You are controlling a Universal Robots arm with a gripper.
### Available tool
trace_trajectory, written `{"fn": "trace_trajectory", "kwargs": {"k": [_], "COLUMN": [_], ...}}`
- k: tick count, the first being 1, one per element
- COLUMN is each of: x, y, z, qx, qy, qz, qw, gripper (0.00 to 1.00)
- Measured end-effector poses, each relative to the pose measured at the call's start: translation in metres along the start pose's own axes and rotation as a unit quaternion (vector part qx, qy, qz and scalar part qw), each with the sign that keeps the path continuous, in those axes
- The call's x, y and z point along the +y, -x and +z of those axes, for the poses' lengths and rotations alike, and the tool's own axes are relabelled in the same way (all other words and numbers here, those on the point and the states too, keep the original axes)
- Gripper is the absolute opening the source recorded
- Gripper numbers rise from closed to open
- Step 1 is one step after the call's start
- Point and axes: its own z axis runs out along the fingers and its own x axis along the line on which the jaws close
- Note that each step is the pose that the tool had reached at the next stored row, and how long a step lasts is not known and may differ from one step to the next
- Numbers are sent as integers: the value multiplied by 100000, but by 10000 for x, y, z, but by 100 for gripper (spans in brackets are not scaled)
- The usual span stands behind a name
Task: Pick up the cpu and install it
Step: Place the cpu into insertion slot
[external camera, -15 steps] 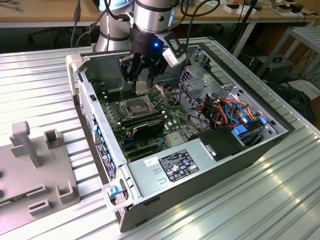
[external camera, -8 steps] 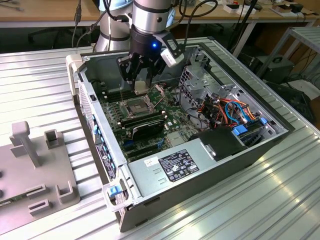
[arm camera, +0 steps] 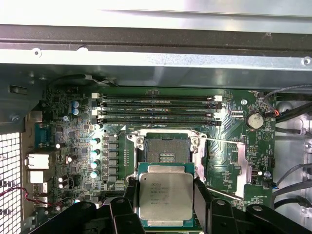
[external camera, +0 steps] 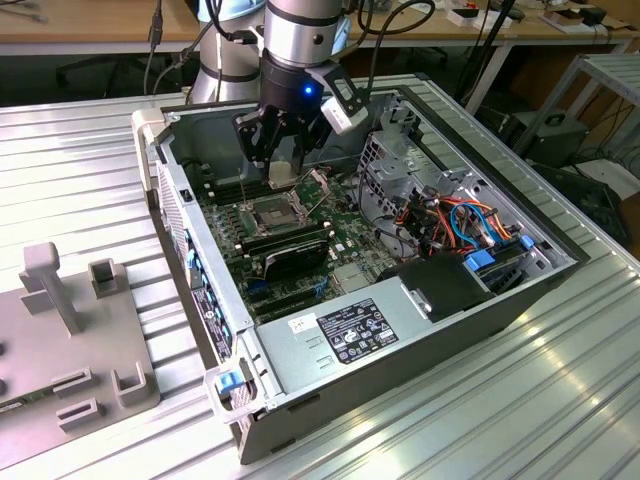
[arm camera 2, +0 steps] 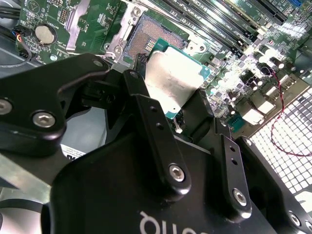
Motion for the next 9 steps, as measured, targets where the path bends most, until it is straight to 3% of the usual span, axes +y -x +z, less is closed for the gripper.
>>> {"fn": "trace_trajectory", "kwargs": {"k": [9], "x": [0], "y": [0], "z": [0], "qx": [6], "qy": [-14], "qz": [793], "qw": [99997], "gripper": [55]}}
